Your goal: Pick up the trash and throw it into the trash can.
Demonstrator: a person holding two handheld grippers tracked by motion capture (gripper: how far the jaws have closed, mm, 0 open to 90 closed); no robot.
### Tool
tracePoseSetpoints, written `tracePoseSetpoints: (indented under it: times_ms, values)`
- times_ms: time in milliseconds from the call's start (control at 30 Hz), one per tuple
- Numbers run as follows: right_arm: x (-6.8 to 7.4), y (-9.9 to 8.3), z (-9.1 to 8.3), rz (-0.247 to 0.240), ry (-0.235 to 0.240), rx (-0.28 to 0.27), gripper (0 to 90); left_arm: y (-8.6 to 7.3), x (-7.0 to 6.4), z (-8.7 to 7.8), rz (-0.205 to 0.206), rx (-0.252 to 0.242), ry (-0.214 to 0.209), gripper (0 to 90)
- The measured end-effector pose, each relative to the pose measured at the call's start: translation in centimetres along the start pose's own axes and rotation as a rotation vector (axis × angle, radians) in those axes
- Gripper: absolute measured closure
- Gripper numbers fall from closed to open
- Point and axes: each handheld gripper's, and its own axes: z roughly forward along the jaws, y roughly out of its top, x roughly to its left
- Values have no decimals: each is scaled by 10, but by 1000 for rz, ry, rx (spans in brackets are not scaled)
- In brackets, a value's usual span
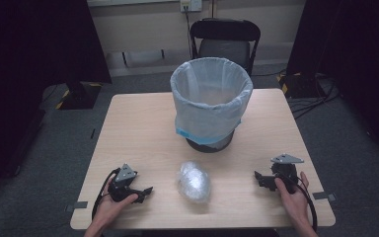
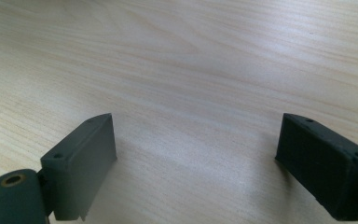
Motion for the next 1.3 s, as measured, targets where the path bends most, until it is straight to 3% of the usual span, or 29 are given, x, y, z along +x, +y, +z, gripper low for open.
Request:
tracePoseSetpoints:
  times_ms: [167, 200, 300, 367, 533, 633, 667, 833, 900, 1133, 1300]
  values:
    - [0, 0, 0, 0, 0, 0, 107, 1, -1, 0, -20, 2, 13, 140]
    - [0, 0, 0, 0, 0, 0, 108, 1, -1, -1, -39, 0, 12, 140]
    - [0, 0, 0, 0, 0, 0, 107, 3, 4, -2, -86, -18, -34, 174]
    - [0, 0, 0, 0, -1, 0, 106, 4, 4, -3, -70, -18, -24, 179]
    - [0, 0, 0, 0, -1, 0, 106, 19, -2, -10, -104, -98, -61, 182]
    - [0, 0, 0, 0, -1, 0, 106, 27, -8, -12, -96, -127, -84, 182]
    - [0, 0, 0, 0, -1, 0, 106, 35, -14, -14, -81, -162, -110, 181]
    - [0, 0, 0, 0, -1, 0, 106, 51, -24, -15, -101, -215, -169, 171]
    - [0, 0, 0, 0, -1, 0, 106, 61, -32, -15, -91, -234, -198, 159]
    - [0, 0, 0, 0, -1, 0, 106, 94, -63, -7, -20, -238, -272, 157]
    - [0, 0, 0, 0, -1, 0, 107, 108, -73, 12, -15, -210, -274, 157]
